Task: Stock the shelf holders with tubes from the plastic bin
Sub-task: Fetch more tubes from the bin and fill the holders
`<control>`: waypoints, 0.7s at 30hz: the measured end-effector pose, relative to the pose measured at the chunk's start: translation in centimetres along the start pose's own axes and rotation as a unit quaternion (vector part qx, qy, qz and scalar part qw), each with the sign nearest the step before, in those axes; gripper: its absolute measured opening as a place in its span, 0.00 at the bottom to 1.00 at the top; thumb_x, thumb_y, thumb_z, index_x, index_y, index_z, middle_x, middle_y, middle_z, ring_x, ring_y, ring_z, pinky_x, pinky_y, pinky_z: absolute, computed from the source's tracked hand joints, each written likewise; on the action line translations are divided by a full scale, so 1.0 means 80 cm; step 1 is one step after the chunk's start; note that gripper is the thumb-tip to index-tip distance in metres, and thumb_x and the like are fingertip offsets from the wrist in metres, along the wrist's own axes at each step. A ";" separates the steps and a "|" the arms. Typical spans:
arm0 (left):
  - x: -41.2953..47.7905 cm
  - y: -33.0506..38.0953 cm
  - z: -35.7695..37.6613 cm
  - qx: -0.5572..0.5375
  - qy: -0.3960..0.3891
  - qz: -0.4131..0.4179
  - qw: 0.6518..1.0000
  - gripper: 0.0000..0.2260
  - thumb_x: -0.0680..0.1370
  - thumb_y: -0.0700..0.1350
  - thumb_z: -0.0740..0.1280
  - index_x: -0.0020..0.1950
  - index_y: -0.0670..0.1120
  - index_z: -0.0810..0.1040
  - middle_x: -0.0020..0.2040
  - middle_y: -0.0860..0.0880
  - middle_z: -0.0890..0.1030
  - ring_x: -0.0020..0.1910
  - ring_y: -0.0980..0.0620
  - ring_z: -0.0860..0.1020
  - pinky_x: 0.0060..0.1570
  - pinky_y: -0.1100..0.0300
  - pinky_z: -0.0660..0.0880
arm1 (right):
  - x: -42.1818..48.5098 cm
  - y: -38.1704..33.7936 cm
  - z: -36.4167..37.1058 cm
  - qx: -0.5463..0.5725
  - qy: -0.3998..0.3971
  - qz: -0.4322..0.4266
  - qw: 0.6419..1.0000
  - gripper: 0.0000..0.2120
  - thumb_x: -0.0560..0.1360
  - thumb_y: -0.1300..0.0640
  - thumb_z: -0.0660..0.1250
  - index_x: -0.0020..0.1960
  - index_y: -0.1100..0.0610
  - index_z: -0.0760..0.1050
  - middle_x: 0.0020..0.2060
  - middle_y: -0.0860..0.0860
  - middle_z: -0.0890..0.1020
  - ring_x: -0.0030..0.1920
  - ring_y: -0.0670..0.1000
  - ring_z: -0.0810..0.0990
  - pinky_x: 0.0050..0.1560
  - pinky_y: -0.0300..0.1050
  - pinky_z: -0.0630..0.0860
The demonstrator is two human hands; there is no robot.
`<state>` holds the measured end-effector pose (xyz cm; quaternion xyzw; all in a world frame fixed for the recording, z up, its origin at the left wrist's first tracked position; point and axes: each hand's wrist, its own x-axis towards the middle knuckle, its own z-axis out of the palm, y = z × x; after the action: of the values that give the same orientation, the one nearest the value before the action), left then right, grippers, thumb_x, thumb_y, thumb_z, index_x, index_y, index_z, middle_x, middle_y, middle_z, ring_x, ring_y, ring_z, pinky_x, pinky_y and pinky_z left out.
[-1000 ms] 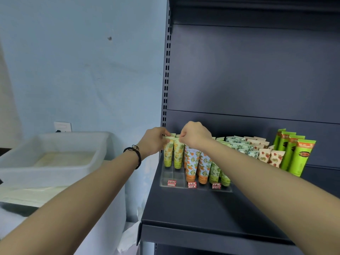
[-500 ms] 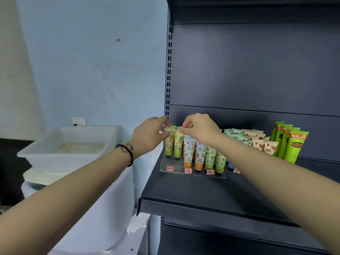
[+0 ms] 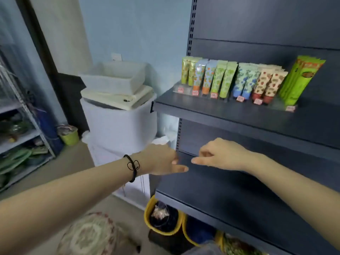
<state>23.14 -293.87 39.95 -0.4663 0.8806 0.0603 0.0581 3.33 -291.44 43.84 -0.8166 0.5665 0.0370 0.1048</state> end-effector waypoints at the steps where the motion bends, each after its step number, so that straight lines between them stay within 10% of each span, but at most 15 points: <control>1: -0.009 0.011 0.035 -0.015 -0.037 -0.005 0.999 0.24 0.76 0.68 0.53 0.43 0.48 0.75 0.45 0.50 0.81 0.44 0.49 0.76 0.44 0.56 0.72 | -0.008 0.002 0.034 0.009 -0.028 -0.005 1.000 0.25 0.74 0.32 0.57 0.41 0.52 0.76 0.36 0.46 0.78 0.40 0.50 0.76 0.38 0.46 0.70; 9: -0.043 0.075 0.349 -0.210 -0.248 -0.106 0.940 0.26 0.76 0.65 0.57 0.54 0.45 0.79 0.54 0.47 0.80 0.52 0.45 0.78 0.50 0.51 0.75 | -0.055 0.038 0.338 0.101 -0.174 0.017 0.979 0.23 0.76 0.36 0.60 0.38 0.56 0.72 0.32 0.48 0.71 0.36 0.50 0.72 0.33 0.44 0.61; 15: -0.057 0.111 0.559 -0.472 -0.195 -0.363 0.779 0.17 0.72 0.59 0.68 0.38 0.46 0.73 0.38 0.42 0.80 0.37 0.44 0.75 0.39 0.52 0.72 | -0.082 0.055 0.554 0.260 -0.262 0.129 0.920 0.20 0.74 0.38 0.64 0.41 0.56 0.76 0.38 0.51 0.80 0.43 0.51 0.80 0.47 0.43 0.73; 21: -0.046 0.140 0.708 -0.515 -0.190 -0.477 0.687 0.16 0.75 0.51 0.68 0.33 0.44 0.70 0.31 0.46 0.73 0.28 0.49 0.71 0.27 0.60 0.71 | -0.085 0.048 0.734 0.329 -0.300 0.207 0.871 0.24 0.76 0.42 0.65 0.29 0.53 0.61 0.26 0.48 0.66 0.29 0.48 0.65 0.33 0.43 0.59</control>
<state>18.51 -275.52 -14.73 -0.7591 0.3399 0.5553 -0.0042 0.76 -273.98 -12.67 -0.5486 0.6433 0.1126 0.5221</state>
